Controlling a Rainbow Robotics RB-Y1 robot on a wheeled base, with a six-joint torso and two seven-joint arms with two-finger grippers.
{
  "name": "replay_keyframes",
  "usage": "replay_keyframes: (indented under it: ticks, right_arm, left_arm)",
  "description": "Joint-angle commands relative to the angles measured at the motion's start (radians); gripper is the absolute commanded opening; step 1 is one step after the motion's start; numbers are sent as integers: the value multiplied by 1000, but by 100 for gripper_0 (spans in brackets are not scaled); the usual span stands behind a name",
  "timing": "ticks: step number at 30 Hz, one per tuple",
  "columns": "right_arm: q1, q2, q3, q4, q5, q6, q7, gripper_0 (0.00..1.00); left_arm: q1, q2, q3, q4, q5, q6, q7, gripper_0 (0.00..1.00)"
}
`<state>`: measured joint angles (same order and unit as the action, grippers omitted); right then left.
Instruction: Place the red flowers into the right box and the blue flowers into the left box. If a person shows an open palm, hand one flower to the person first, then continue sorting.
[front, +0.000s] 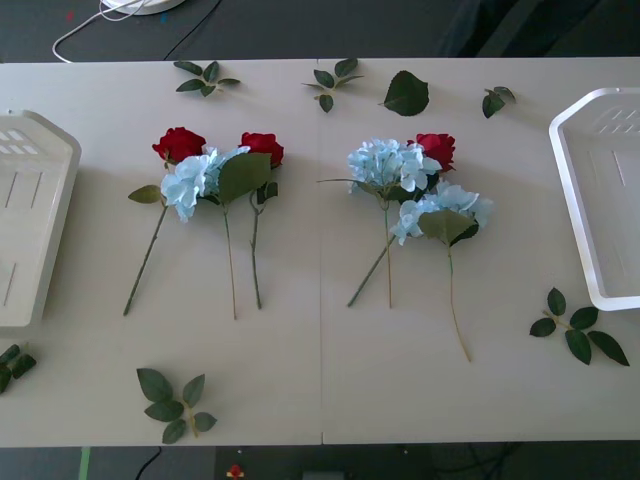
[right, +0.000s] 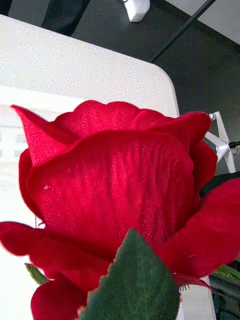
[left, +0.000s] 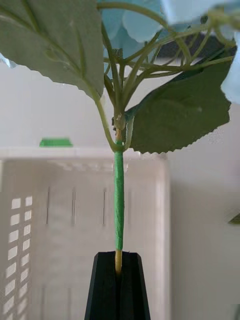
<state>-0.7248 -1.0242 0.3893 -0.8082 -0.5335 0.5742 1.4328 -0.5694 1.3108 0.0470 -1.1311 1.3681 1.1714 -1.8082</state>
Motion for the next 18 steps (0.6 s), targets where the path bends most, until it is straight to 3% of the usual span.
replay_keyframes:
  ticks: [1,2,3,4,5,11,18]
  right_arm:
    - [-34,16,-6,6,9,-25,-37,0]
    - [-34,16,-4,6,10,-25,-40,19]
    - [-34,16,-4,6,9,-25,-41,50]
    - [-34,18,-6,6,7,-25,-43,71]
    - [-34,18,-6,6,9,-33,-48,100]
    - [-33,24,-4,4,15,-48,-57,100]
    - [-30,24,-6,6,4,-48,-72,100]
  left_arm:
    - [227,-22,217,-205,-104,40,81,0]
    - [272,-32,260,-248,-124,53,102,0]
    - [301,-39,287,-276,-136,67,113,0]
    - [321,-45,306,-294,-142,73,116,0]
    - [361,-67,341,-318,-147,80,116,0]
    - [437,-209,407,-329,-222,25,90,0]
    - [437,-395,409,-323,-439,-95,44,0]
